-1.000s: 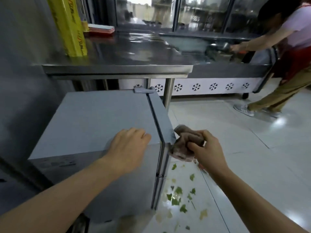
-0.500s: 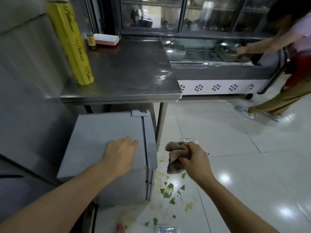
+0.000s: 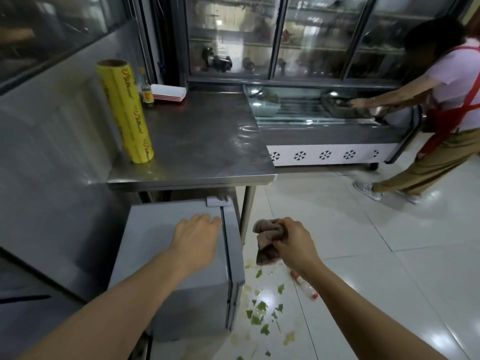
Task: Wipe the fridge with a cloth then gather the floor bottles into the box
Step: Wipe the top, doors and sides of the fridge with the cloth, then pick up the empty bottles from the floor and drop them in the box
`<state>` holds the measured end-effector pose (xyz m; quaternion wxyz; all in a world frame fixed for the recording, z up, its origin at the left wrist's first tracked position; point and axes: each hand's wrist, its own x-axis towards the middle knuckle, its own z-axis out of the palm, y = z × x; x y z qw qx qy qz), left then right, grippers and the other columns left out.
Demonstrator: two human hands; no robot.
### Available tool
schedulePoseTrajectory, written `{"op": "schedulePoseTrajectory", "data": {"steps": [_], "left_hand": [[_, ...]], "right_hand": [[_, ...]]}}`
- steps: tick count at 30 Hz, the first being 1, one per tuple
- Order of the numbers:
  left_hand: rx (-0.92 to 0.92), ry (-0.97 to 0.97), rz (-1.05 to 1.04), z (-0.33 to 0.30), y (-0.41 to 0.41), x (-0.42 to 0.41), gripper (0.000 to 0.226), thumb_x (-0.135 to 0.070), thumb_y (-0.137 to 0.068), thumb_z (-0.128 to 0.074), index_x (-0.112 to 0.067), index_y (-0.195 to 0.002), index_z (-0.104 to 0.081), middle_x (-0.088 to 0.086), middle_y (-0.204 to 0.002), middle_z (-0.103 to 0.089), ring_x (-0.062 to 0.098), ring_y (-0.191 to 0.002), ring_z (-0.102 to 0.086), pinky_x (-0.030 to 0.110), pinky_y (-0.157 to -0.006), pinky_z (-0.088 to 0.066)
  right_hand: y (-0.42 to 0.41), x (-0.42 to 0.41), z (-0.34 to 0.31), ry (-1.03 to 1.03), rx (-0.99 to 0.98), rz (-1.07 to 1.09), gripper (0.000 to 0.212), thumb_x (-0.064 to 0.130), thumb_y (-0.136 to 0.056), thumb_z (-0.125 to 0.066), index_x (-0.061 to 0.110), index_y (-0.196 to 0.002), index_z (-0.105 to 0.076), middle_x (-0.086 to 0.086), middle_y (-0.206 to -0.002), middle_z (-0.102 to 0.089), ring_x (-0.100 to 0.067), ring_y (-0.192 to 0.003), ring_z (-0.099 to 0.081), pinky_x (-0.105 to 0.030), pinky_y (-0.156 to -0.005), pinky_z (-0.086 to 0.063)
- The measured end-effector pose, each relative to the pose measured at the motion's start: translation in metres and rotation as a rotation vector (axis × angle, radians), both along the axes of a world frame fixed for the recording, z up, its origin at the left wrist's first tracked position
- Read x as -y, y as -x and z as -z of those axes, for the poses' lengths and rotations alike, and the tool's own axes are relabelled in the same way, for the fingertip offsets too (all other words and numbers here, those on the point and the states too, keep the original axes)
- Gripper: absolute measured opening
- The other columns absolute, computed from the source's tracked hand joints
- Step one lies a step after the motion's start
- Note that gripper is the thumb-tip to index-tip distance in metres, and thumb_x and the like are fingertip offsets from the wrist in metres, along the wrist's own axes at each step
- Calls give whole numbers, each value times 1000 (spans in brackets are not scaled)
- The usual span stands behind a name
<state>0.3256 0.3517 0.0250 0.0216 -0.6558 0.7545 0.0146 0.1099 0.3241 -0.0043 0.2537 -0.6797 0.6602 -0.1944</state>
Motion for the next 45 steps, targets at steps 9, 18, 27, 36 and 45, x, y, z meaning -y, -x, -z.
{"op": "schedulePoseTrajectory", "data": {"steps": [9,18,27,36,45], "left_hand": [[-61,-13,-98,-10,-7,50,42,-23,-89,-51,-21,-130,-43,3,-122,-52,20,-112,-51,34,-84,-44],[-75,8,-235,11,27,154,33,-17,-88,-52,-19,-120,-46,1,-115,-53,20,-107,-52,35,-80,-46],[-72,20,-312,53,25,201,38,-19,-85,-55,-19,-122,-47,3,-120,-51,22,-110,-51,37,-83,-45],[-192,-15,-372,54,17,175,39,-21,-86,-56,-17,-124,-46,4,-118,-52,21,-109,-51,37,-86,-48],[-293,-45,-450,33,7,74,39,-18,-88,-51,-15,-126,-45,6,-127,-48,24,-115,-48,36,-90,-46]], "right_hand": [[-7,76,-14,63,4,-4,32,9,-88,-53,18,-118,-53,-8,-118,-54,-26,-97,-58,-44,-86,-51],[-17,230,-6,218,80,-103,35,7,-86,-51,19,-118,-54,-8,-121,-51,-29,-95,-58,-33,-77,-46],[-36,329,41,175,40,-133,48,12,-88,-55,18,-134,-42,-13,-140,-39,-33,-116,-52,-41,-93,-45],[-30,280,66,-51,-132,-320,89,33,-84,-67,21,-150,-9,-6,-159,-2,-34,-144,-6,-50,-115,-19],[-39,147,44,-1,-275,-599,85,34,-83,-66,20,-149,-15,-6,-157,-10,-29,-144,-9,-41,-116,-18]]}}
